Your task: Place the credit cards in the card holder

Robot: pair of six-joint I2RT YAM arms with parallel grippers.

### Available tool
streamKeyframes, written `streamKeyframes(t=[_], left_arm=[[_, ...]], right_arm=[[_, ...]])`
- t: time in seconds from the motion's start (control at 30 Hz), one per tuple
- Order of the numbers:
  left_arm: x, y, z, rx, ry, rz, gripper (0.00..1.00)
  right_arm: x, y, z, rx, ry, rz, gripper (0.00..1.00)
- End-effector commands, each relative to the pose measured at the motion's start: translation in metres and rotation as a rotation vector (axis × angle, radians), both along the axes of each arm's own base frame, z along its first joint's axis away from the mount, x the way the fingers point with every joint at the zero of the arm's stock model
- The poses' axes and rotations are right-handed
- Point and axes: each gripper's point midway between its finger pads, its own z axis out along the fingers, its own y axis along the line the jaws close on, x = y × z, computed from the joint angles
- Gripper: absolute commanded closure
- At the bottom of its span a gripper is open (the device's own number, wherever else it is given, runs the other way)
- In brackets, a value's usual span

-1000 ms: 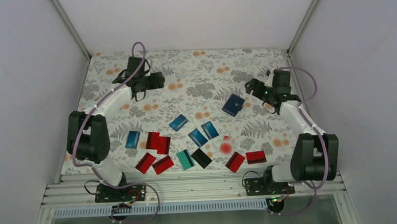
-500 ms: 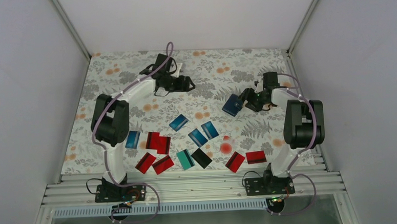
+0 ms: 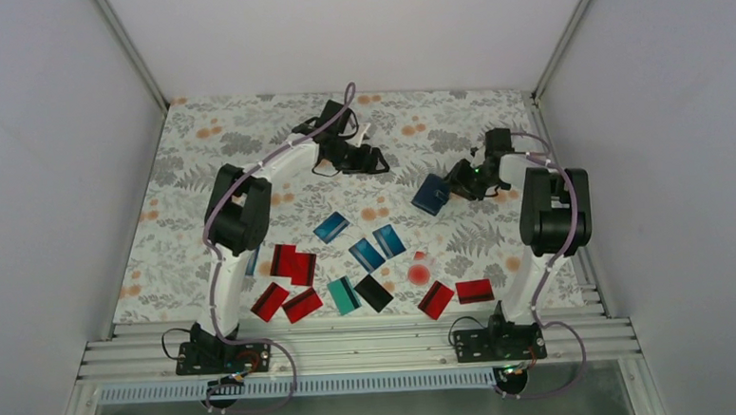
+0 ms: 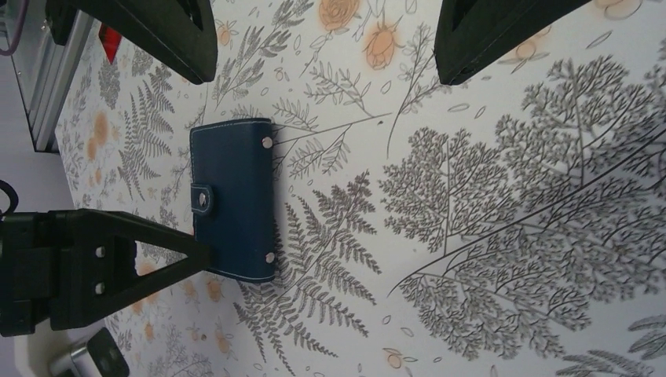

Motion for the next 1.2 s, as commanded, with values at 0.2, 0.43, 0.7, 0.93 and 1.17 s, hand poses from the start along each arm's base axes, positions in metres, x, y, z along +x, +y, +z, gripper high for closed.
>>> streamKeyframes(t=[0.2, 0.43, 0.7, 0.93, 1.17], left_arm=[[-0.014, -0.024, -0.005, -0.024, 0.02, -0.095, 0.32], [-0.015, -0.041, -0.01, -0.075, 0.036, -0.151, 0.32], [-0.031, -0.062, -0.044, -0.059, 0.11, -0.211, 0.44], [-0.058, -0.08, -0.063, -0.062, 0.175, -0.281, 0.51], [-0.077, -0.091, -0.077, -0.065, 0.229, -0.313, 0.51]], right_arm=[[0.001, 0.001, -0.007, 0.025, -0.002, 0.051, 0.82], [-0.007, 0.008, -0.007, 0.054, -0.014, 0.101, 0.96], [-0.028, 0.016, -0.003, 0.109, -0.022, 0.094, 0.96], [-0.047, 0.012, -0.008, 0.075, -0.022, 0.055, 0.96], [-0.067, 0.012, -0.025, 0.082, 0.011, 0.008, 0.96]])
